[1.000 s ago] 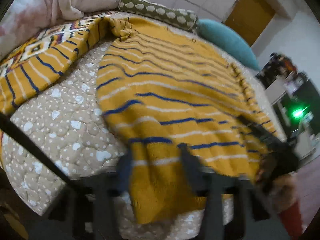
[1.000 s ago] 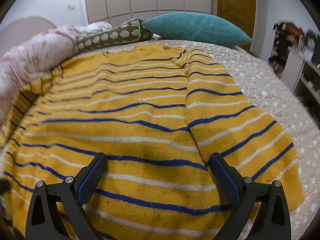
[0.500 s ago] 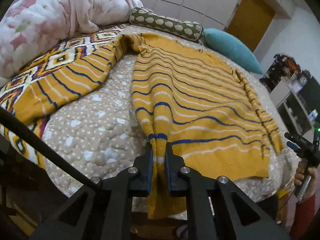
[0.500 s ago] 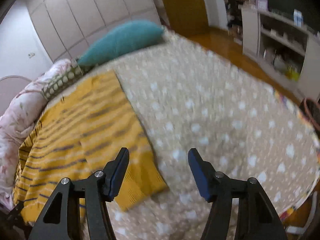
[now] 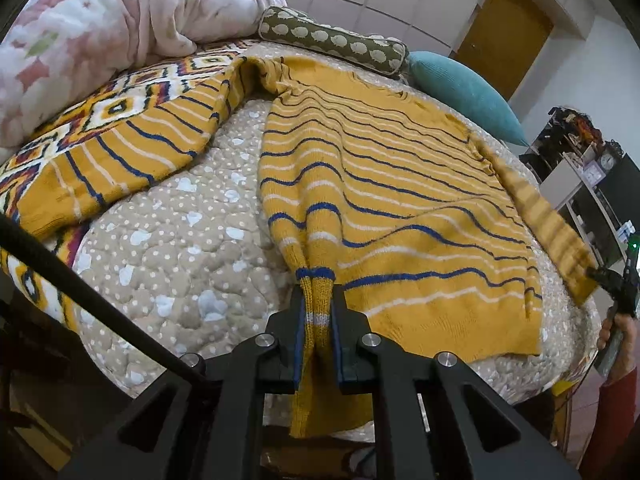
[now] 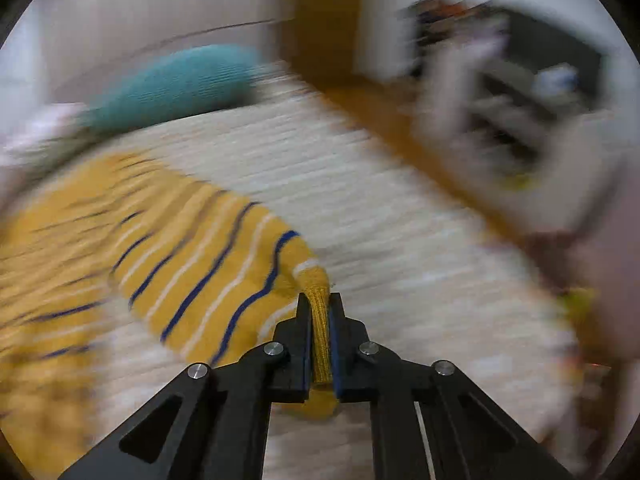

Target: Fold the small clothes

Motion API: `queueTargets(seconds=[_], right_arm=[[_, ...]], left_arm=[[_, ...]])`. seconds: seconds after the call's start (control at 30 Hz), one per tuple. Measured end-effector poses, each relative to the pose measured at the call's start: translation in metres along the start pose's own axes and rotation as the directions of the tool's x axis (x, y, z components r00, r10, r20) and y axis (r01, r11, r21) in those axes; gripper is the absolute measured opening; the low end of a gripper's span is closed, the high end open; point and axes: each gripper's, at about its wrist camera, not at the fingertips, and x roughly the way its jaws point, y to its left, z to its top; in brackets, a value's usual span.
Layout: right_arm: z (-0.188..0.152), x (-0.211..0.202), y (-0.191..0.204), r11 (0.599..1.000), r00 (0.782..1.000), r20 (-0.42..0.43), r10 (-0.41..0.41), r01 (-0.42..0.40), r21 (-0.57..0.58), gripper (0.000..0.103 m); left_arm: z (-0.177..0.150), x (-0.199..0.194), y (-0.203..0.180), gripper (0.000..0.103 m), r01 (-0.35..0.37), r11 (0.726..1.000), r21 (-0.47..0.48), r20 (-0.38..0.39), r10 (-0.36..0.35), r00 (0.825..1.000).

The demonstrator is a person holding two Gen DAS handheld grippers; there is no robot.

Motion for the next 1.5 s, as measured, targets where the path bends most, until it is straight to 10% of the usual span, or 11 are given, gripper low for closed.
queueTargets(seconds=[0.07, 0.17, 0.33, 0.37, 0.47, 0.53, 0.63, 0.9, 1.07, 1.2, 1.5], right_arm=[[0.0, -0.01, -0.014, 0.999, 0.999, 0.014, -0.036, 0.036, 0.035, 0.014], [-0.023, -0.034, 0.0, 0.973, 0.973, -0.02, 0.231, -0.23, 0.037, 0.045], [-0.088, -0.05, 0.075, 0.723, 0.708, -0.227, 0.668, -0.69, -0.025, 0.057], [-0.097, -0.05, 0.087, 0.708, 0.695, -0.246, 0.676, -0.704, -0.044, 0.057], [-0.108, -0.049, 0.117, 0.746, 0.745, -0.253, 0.617, -0.656, -0.115, 0.054], [-0.105, -0.046, 0.124, 0.723, 0.724, -0.268, 0.636, -0.68, -0.122, 0.007], [-0.104, -0.054, 0.108, 0.689, 0.675, -0.275, 0.685, -0.723, -0.058, 0.007], [-0.144, -0.09, 0.075, 0.697, 0.698, -0.287, 0.656, -0.706, -0.124, 0.003], [-0.118, -0.074, 0.035, 0.786, 0.78, -0.168, 0.603, -0.617, -0.044, 0.008], [-0.092, -0.029, -0.029, 0.839, 0.849, -0.067, 0.525, -0.502, 0.21, 0.036], [-0.042, 0.049, -0.087, 0.693, 0.858, 0.05, 0.512, -0.446, 0.566, 0.05]], left_arm=[[0.0, 0.001, -0.001, 0.011, -0.003, 1.0, 0.002, -0.002, 0.003, 1.0], [0.0, 0.004, -0.002, 0.011, -0.004, 1.0, 0.003, -0.012, 0.004, 1.0], [0.0, 0.007, -0.006, 0.011, -0.02, 1.0, 0.022, -0.019, 0.021, 1.0], [0.002, 0.007, -0.006, 0.011, -0.02, 0.999, 0.025, -0.024, 0.02, 1.0], [0.006, 0.005, -0.005, 0.01, -0.016, 1.0, 0.018, -0.033, 0.017, 0.999], [0.008, -0.002, -0.004, 0.01, -0.019, 1.0, 0.018, -0.023, 0.019, 1.0], [0.006, -0.018, -0.002, 0.01, -0.021, 0.999, 0.028, -0.007, 0.021, 1.0], [-0.021, -0.044, 0.015, 0.001, -0.066, 0.998, 0.009, -0.022, 0.066, 0.998], [-0.022, -0.057, 0.037, 0.013, -0.04, 0.998, -0.043, 0.014, 0.041, 0.999], [-0.015, -0.066, 0.038, 0.047, -0.039, 0.997, -0.062, 0.077, 0.044, 0.996], [0.007, -0.045, 0.001, 0.048, 0.011, 1.0, -0.002, 0.063, -0.011, 0.998]])
